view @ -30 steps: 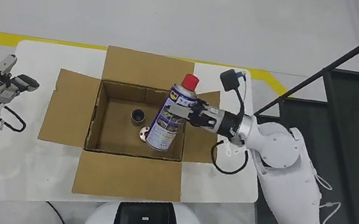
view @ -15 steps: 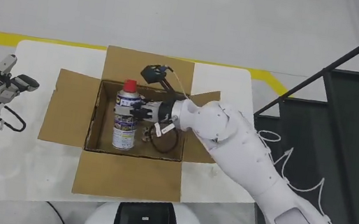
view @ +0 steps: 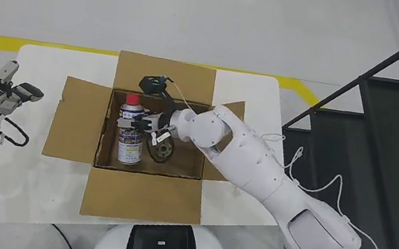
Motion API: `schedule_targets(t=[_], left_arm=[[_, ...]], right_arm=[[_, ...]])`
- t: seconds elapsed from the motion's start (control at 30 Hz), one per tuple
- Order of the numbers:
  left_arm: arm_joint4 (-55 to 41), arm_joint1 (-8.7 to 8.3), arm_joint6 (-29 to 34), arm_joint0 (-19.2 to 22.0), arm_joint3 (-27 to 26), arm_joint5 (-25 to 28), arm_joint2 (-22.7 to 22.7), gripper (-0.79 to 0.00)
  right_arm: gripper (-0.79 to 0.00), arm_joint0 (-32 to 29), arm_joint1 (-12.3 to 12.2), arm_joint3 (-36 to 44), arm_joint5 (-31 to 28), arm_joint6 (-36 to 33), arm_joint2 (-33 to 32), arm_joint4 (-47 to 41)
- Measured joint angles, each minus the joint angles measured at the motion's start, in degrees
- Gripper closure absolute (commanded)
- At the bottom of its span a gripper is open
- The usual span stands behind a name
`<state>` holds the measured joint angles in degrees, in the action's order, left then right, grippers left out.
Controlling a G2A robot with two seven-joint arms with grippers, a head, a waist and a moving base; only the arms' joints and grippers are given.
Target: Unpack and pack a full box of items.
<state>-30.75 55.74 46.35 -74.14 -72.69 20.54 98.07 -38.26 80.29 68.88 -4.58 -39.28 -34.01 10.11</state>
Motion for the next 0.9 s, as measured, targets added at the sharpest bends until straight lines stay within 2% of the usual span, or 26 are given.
schedule_targets(t=[0.27, 0.33, 0.4, 0.43, 0.47, 0.5, 0.53, 0.77, 0.9], left_arm=[[0.0, 0.00, 0.0, 0.0, 0.0, 0.0, 0.0, -0.785], [0.0, 0.00, 0.0, 0.0, 0.0, 0.0, 0.0, -0.785], [0.0, 0.00, 0.0, 0.0, 0.0, 0.0, 0.0, -0.785], [0.0, 0.00, 0.0, 0.0, 0.0, 0.0, 0.0, -0.785], [0.0, 0.00, 0.0, 0.0, 0.0, 0.0, 0.0, -0.785], [0.0, 0.00, 0.0, 0.0, 0.0, 0.0, 0.0, -0.785], [0.0, 0.00, 0.0, 0.0, 0.0, 0.0, 0.0, -0.785], [0.0, 0.00, 0.0, 0.0, 0.0, 0.0, 0.0, -0.785], [0.0, 0.00, 0.0, 0.0, 0.0, 0.0, 0.0, -0.785]], right_arm=[[0.000, 2.7, 3.4, -7.5, -1.4, 2.4, 3.2, -0.1], [-0.114, 3.3, 4.2, -9.2, -1.3, 2.3, 3.9, -0.1], [-0.148, 4.0, 5.1, -11.1, -1.1, 1.9, 4.7, 0.0], [-0.234, 4.2, 5.5, -11.8, -1.2, 1.9, 5.0, -0.2], [-0.354, 4.4, 6.0, -12.6, -1.5, 1.7, 5.4, -0.4], [-0.640, 4.5, 6.4, -13.1, -1.7, 1.6, 5.7, -0.6], [-0.785, 4.6, 6.7, -13.6, -1.8, 1.5, 6.0, -0.6], [-0.785, 5.6, 9.0, -16.2, -2.5, 1.4, 6.8, -0.9], [-0.785, 6.2, 9.5, -15.9, -3.1, 1.2, 6.0, -1.0]])
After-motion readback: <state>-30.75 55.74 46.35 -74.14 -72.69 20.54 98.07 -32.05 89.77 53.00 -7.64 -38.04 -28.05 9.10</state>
